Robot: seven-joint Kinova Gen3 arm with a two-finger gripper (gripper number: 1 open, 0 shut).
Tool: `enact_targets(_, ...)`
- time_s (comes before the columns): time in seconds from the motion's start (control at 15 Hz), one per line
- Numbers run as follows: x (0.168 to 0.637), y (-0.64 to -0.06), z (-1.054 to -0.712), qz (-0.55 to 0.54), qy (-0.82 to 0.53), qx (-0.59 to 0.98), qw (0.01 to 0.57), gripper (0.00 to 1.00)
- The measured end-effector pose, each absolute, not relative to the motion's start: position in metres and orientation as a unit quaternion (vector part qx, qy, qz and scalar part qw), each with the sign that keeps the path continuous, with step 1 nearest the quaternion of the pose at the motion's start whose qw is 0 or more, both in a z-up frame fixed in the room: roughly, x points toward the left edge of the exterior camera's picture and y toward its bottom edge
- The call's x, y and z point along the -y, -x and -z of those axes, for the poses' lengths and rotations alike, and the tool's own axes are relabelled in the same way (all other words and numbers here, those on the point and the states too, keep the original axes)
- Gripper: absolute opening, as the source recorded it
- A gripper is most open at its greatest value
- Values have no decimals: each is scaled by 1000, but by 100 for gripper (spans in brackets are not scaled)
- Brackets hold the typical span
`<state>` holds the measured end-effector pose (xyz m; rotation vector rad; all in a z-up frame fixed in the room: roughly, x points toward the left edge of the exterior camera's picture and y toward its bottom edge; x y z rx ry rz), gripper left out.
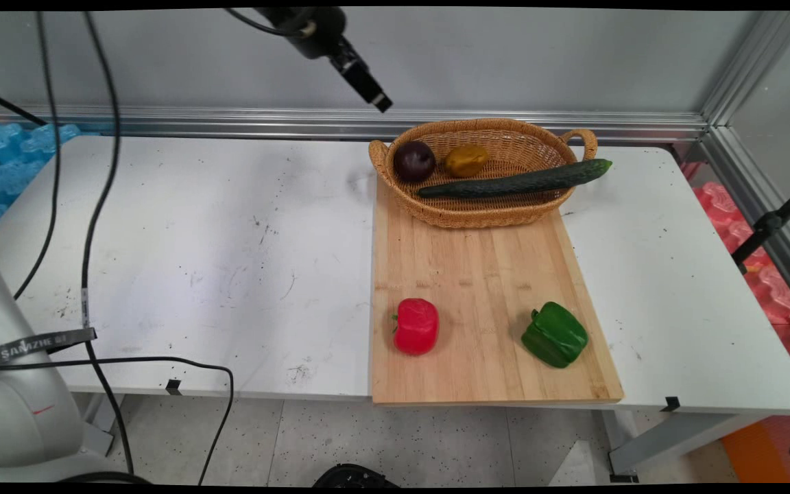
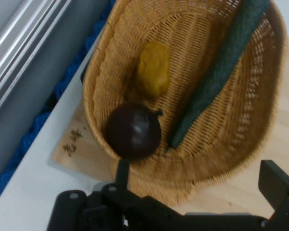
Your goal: Pick up the potato from the vegetable basket
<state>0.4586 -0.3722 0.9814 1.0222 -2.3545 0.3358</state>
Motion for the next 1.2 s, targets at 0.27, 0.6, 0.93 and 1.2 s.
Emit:
enact_targets(0.27, 410, -432, -957, -134, -385, 873, 267, 100)
enact_targets(0.6, 450, -403, -921, -136, -378, 880, 254, 100)
enact_targets(0.93, 489, -376, -876, -130, -369, 890, 234, 100)
enact_targets(1.2, 511, -357, -847, -121, -364, 896, 224, 100)
